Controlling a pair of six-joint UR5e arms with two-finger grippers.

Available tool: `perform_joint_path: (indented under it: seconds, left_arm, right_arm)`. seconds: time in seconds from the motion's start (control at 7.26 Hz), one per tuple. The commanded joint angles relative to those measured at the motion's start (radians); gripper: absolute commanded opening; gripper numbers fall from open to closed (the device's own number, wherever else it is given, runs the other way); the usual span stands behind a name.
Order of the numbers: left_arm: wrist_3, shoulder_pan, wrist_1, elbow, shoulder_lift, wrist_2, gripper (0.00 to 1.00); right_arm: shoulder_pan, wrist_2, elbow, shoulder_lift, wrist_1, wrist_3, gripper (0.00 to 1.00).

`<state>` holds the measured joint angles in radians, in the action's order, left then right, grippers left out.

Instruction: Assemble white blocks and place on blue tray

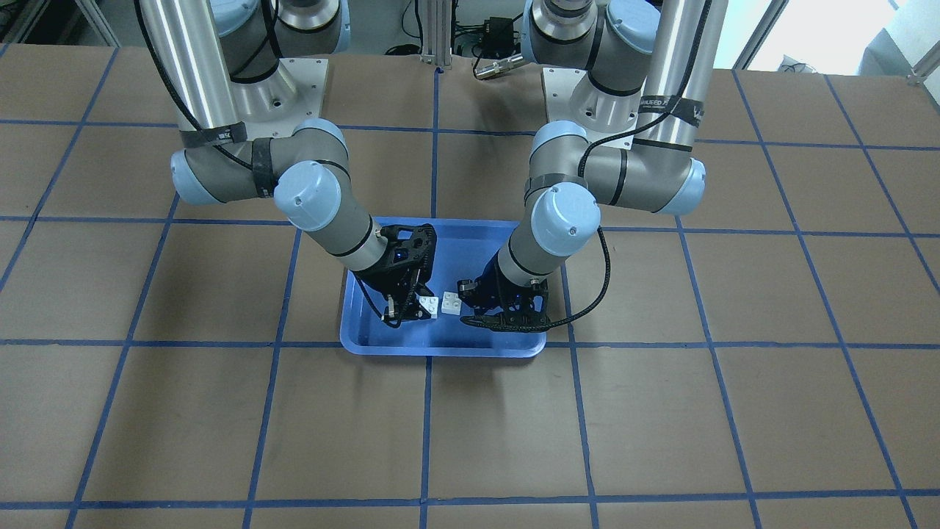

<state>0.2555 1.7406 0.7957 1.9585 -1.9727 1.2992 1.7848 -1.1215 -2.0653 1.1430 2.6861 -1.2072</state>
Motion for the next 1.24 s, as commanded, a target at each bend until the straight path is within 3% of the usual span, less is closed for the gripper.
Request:
perform_joint_path:
  seconds: [0.0, 1.1]
  left_arm:
    - [0.001, 0.001, -0.001, 0.000, 0.001, -0.001, 0.00]
    - [0.011, 0.001, -0.001, 0.000, 0.000, -0.003, 0.02]
  right_arm:
    - [0.005, -0.001, -0.007, -0.003, 0.018, 0.015, 0.00]
    - [0.042, -0.011, -0.004, 0.003, 0.020, 0.060, 0.00]
